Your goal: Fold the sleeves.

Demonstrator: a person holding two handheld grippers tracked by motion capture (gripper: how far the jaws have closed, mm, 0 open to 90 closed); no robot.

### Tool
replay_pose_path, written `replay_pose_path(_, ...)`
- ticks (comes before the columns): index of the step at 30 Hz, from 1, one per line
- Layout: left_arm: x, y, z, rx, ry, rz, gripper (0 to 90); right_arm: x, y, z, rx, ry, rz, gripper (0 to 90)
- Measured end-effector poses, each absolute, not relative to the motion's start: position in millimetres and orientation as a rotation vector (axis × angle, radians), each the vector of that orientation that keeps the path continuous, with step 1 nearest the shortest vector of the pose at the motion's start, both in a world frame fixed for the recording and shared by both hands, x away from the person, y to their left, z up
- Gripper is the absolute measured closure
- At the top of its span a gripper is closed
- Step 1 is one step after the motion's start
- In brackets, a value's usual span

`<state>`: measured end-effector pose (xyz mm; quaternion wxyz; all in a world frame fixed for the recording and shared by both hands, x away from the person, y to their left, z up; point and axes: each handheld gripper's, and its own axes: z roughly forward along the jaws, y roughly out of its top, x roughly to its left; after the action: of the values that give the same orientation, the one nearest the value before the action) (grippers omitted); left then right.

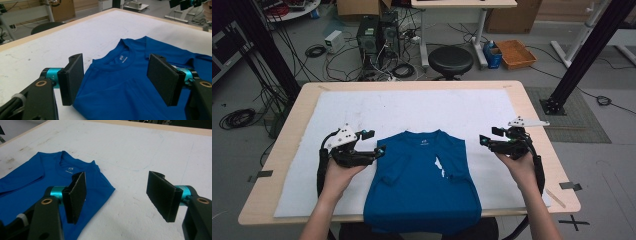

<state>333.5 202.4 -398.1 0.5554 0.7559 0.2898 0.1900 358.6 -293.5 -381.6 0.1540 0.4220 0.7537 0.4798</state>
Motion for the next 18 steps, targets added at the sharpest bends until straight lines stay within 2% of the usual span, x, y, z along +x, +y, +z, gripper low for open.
replay_pose_path(18, 332.0, 203.0, -395.1, 1.777, 0.687, 0.411, 29.4, 355.9, -301.3, -379.6, 1.228, 2.137, 1.384, 31.2)
